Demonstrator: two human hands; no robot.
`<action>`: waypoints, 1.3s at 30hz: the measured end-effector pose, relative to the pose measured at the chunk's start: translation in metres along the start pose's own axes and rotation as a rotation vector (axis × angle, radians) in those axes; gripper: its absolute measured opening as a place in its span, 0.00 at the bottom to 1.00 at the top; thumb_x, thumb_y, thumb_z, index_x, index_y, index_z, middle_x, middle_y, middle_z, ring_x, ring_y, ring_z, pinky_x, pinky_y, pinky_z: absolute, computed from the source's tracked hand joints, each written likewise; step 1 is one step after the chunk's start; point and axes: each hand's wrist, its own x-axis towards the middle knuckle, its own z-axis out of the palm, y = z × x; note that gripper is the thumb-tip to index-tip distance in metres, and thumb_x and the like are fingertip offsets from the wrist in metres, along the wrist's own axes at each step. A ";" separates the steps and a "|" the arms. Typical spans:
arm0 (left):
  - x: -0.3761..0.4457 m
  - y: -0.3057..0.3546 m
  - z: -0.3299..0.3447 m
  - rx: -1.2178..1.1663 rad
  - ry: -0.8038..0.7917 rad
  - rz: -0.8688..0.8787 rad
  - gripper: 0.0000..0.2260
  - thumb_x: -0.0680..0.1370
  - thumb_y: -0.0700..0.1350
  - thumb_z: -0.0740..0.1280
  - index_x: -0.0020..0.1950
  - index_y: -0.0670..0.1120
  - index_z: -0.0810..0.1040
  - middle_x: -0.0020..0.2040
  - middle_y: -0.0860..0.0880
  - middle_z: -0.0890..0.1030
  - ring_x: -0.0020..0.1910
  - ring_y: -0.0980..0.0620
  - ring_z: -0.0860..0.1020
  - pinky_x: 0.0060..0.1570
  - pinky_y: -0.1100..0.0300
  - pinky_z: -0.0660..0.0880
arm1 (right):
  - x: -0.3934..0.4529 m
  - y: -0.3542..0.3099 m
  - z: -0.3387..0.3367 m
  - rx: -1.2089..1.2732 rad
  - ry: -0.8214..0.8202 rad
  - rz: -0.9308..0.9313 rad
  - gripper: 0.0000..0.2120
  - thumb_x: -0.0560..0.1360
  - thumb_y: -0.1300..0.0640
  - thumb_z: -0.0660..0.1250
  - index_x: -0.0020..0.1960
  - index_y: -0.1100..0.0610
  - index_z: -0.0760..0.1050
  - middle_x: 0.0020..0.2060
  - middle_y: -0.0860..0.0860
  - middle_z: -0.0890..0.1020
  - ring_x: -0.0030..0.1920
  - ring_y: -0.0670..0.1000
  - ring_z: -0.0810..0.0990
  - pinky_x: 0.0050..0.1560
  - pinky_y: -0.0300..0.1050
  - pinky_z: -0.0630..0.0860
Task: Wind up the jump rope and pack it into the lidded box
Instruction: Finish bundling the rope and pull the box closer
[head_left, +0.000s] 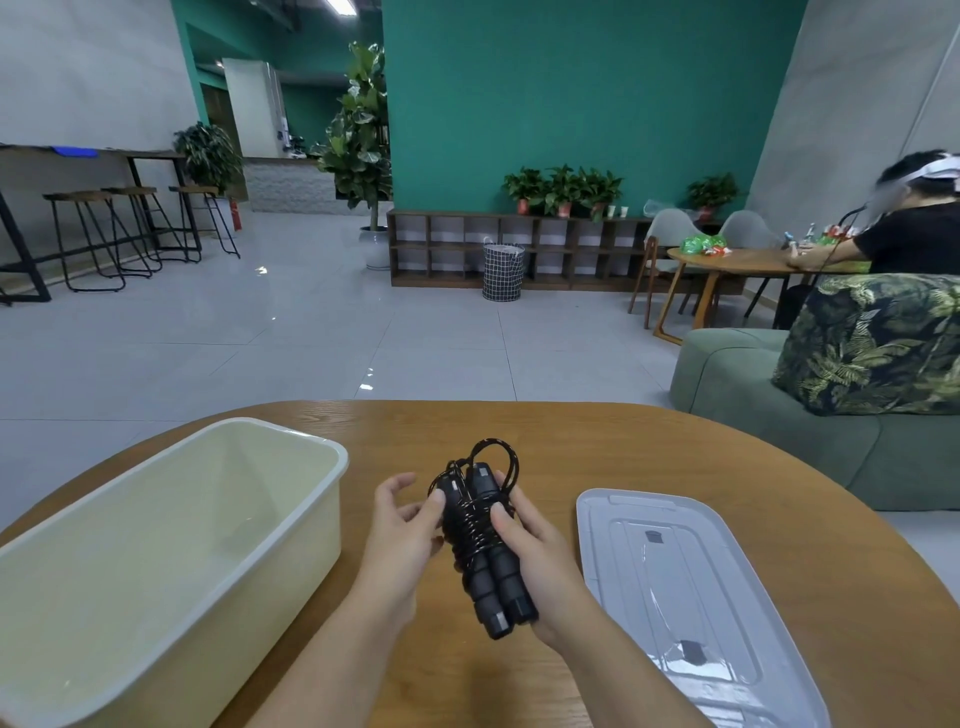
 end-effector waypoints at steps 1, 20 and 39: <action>0.003 0.002 -0.001 -0.002 0.002 -0.017 0.13 0.76 0.43 0.65 0.59 0.50 0.68 0.51 0.42 0.79 0.45 0.49 0.78 0.48 0.52 0.76 | 0.000 0.001 -0.001 -0.004 -0.009 0.001 0.15 0.78 0.56 0.63 0.58 0.38 0.77 0.55 0.60 0.83 0.44 0.61 0.83 0.43 0.54 0.79; 0.010 0.017 -0.019 -0.120 0.101 -0.081 0.10 0.78 0.46 0.62 0.38 0.48 0.65 0.20 0.55 0.60 0.18 0.57 0.58 0.29 0.61 0.58 | 0.010 -0.006 -0.021 0.203 0.202 -0.141 0.13 0.79 0.59 0.61 0.56 0.46 0.80 0.48 0.57 0.85 0.41 0.60 0.82 0.43 0.56 0.79; 0.015 0.056 -0.044 1.587 0.370 0.346 0.11 0.72 0.34 0.59 0.54 0.39 0.68 0.33 0.49 0.71 0.36 0.43 0.74 0.37 0.57 0.62 | 0.017 -0.037 -0.020 0.141 0.229 -0.112 0.25 0.70 0.53 0.71 0.63 0.61 0.71 0.57 0.68 0.79 0.45 0.63 0.81 0.35 0.50 0.80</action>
